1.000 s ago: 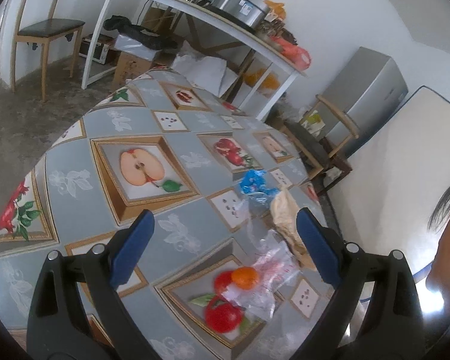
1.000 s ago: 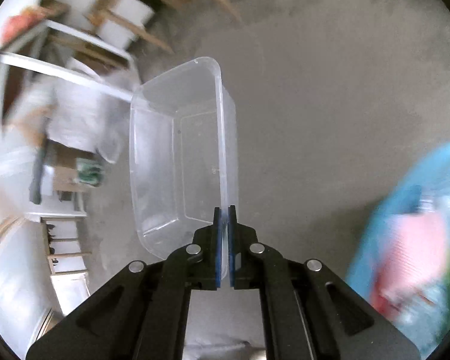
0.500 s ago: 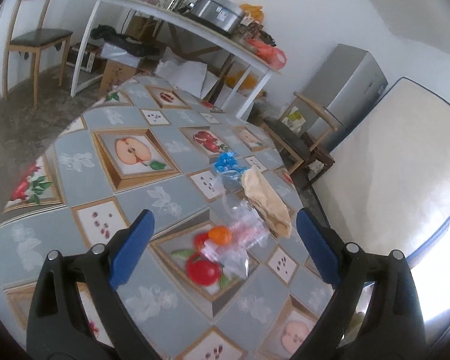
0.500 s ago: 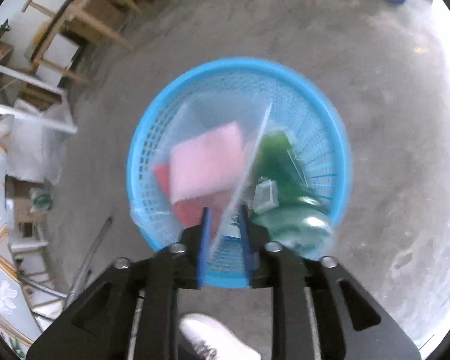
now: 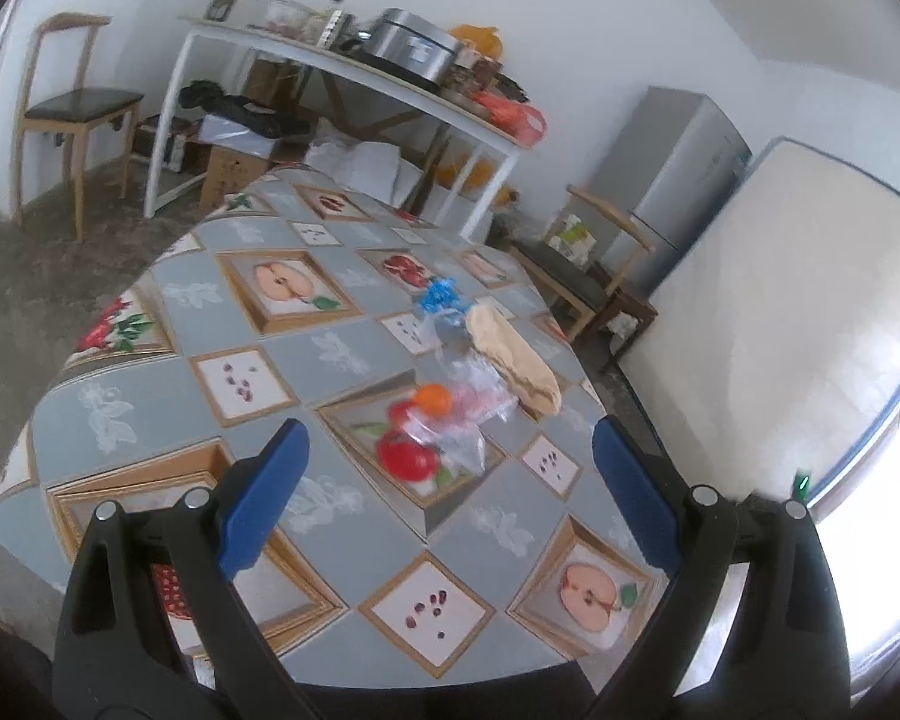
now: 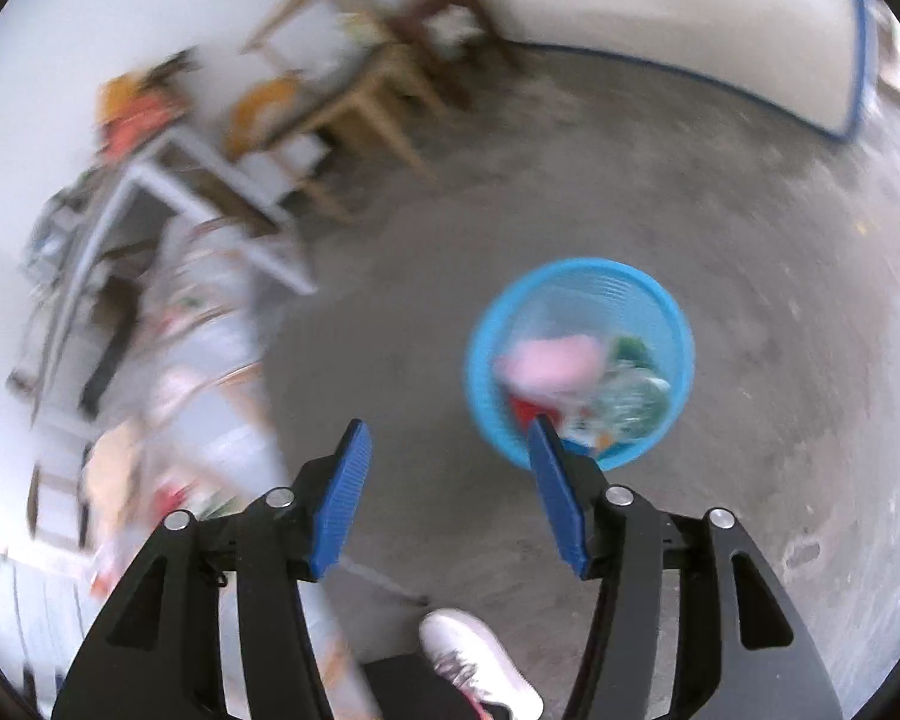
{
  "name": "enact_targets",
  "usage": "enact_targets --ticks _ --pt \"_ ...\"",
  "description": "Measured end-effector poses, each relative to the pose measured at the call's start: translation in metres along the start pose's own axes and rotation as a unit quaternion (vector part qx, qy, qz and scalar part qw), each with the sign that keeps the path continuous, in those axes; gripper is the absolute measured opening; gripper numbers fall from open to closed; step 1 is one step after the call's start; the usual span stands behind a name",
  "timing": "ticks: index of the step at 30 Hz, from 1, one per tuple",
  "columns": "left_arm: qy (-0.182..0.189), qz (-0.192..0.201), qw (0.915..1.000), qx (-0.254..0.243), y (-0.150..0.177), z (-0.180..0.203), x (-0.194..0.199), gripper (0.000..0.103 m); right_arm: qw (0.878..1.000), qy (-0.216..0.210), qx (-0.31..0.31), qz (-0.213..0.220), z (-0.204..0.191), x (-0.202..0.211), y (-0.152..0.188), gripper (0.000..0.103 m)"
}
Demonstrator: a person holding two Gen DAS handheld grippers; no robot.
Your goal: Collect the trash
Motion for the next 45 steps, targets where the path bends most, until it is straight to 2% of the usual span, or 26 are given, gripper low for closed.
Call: enact_targets --ticks 2,5,8,10,15,20,22,25,28,33,37,41,45 --pt "-0.003 0.001 0.9996 -0.028 0.004 0.010 -0.008 0.091 0.999 -0.032 0.042 -0.005 -0.039 0.012 0.015 0.058" --pt "0.000 0.001 0.9980 -0.063 0.003 0.020 -0.024 0.091 0.992 -0.077 0.097 -0.032 -0.094 0.009 0.039 0.058" --pt "-0.004 -0.013 0.9966 -0.081 -0.005 0.022 -0.047 0.091 0.979 -0.123 0.147 -0.071 -0.150 -0.006 0.063 0.058" --pt "-0.010 -0.027 0.9958 -0.087 -0.012 0.021 -0.066 0.081 0.967 -0.150 0.183 -0.099 -0.192 -0.018 0.081 0.058" --pt "-0.027 -0.065 0.9916 -0.108 -0.020 0.020 -0.114 0.064 0.947 -0.158 0.247 -0.131 -0.265 -0.055 0.114 0.058" --pt "-0.020 -0.116 0.9849 -0.127 -0.015 0.023 -0.160 0.055 0.925 -0.169 0.296 -0.165 -0.319 -0.094 0.130 0.058" --pt "-0.024 -0.133 0.9820 -0.132 -0.011 0.023 -0.175 0.048 0.918 -0.166 0.313 -0.178 -0.338 -0.111 0.132 0.058" --pt "-0.032 -0.153 0.9788 -0.132 -0.007 0.020 -0.191 0.039 0.914 -0.164 0.317 -0.193 -0.350 -0.127 0.136 0.058" --pt "-0.033 -0.167 0.9791 -0.111 -0.006 0.012 -0.201 0.030 0.912 -0.164 0.314 -0.209 -0.356 -0.141 0.137 0.058" --pt "-0.021 -0.168 0.9810 -0.095 -0.005 0.005 -0.204 0.023 0.915 -0.159 0.285 -0.236 -0.356 -0.168 0.136 0.058" --pt "-0.002 -0.164 0.9841 -0.067 -0.006 -0.003 -0.199 0.019 0.921 -0.163 0.239 -0.260 -0.352 -0.188 0.133 0.058" --pt "0.026 -0.161 0.9863 -0.025 -0.007 -0.014 -0.195 0.016 0.921 -0.177 0.197 -0.285 -0.352 -0.207 0.137 0.058" --pt "0.043 -0.163 0.9856 0.007 -0.004 -0.023 -0.191 0.016 0.919 -0.181 0.201 -0.287 -0.363 -0.211 0.146 0.058"
Point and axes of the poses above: each gripper's, at about its wrist camera, not at the fingertips, and x roughly against the way its jaws point, z to its right, y to its underside, the point moved 2 cm from there along -x, roughly the way its jaws point, and after that the axes turned 5 degrees about -y, right-handed, at the moved point
